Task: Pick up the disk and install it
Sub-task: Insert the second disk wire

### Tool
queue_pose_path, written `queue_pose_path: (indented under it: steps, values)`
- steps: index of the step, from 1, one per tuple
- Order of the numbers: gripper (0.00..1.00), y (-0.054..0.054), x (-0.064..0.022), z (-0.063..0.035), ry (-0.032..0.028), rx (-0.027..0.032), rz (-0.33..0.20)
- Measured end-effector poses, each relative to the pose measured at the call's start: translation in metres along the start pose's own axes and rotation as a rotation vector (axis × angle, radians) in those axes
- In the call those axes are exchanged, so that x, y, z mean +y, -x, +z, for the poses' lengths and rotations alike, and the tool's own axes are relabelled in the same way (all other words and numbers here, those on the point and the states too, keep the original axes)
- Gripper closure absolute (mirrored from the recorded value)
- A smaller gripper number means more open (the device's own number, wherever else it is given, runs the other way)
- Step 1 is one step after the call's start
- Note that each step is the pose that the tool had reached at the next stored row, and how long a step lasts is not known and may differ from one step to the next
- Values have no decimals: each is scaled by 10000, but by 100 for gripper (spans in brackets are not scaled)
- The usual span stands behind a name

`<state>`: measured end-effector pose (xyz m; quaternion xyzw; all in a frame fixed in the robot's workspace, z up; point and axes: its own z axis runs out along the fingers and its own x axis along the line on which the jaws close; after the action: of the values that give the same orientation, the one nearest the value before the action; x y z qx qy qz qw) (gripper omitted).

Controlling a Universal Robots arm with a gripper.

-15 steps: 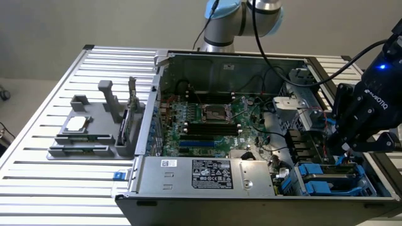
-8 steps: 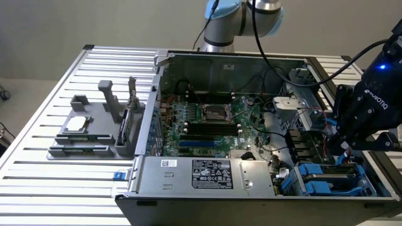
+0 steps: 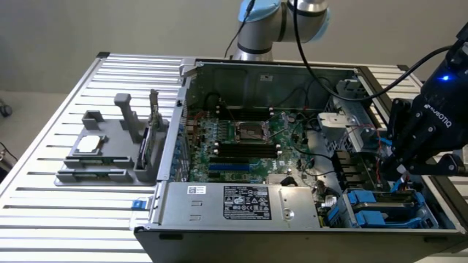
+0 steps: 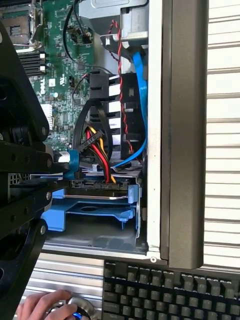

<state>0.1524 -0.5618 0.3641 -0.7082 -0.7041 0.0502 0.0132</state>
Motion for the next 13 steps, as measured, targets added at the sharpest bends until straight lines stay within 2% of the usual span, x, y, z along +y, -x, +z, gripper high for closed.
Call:
queue_pose_path:
  steps: [1,3,8,13]
  values:
    - [84,2,0,1,0,36,-19]
    - [84,18,0,2,2,61,-51]
    - [84,56,1,24,7,58,-162]
    - [84,77,-4,95,16,47,-347]
